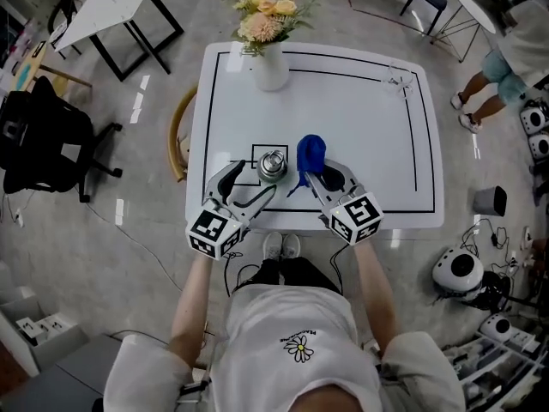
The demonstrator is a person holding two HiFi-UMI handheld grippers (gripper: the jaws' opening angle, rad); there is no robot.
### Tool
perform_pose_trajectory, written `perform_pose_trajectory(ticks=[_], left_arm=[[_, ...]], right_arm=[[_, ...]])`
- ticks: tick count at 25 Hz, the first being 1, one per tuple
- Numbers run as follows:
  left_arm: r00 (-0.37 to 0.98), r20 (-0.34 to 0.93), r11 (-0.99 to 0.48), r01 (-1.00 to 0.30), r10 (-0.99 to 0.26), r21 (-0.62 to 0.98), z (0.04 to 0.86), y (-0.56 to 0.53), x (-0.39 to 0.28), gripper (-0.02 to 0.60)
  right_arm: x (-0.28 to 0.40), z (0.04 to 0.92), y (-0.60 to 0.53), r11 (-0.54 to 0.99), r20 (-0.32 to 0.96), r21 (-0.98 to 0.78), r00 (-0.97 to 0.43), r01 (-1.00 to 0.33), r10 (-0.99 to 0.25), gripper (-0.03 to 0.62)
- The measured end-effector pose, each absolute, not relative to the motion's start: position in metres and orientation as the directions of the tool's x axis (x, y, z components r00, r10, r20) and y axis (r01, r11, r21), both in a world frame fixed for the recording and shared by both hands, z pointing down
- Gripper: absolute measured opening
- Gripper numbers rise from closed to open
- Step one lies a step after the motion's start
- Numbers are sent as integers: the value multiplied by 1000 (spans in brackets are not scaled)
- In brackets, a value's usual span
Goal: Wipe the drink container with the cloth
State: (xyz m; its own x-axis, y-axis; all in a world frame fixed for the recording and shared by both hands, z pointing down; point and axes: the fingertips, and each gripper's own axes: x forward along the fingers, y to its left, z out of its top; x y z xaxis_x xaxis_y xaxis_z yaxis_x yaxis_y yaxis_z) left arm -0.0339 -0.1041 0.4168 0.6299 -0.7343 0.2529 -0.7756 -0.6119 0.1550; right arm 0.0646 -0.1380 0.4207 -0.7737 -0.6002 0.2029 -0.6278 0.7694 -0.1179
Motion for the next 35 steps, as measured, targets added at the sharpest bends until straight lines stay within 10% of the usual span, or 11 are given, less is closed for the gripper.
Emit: perform_pose_trajectory(ticks=[9, 35], left_arm=[[715, 376, -692, -687, -589, 223, 477, -103, -13, 403], [696, 483, -723, -669, -531, 170, 491, -62, -12, 405]], right_arm=[[33, 461, -143, 874, 251, -165, -876, -457, -411, 43], [24, 464, -84, 832, 223, -228, -859, -505, -460, 43]])
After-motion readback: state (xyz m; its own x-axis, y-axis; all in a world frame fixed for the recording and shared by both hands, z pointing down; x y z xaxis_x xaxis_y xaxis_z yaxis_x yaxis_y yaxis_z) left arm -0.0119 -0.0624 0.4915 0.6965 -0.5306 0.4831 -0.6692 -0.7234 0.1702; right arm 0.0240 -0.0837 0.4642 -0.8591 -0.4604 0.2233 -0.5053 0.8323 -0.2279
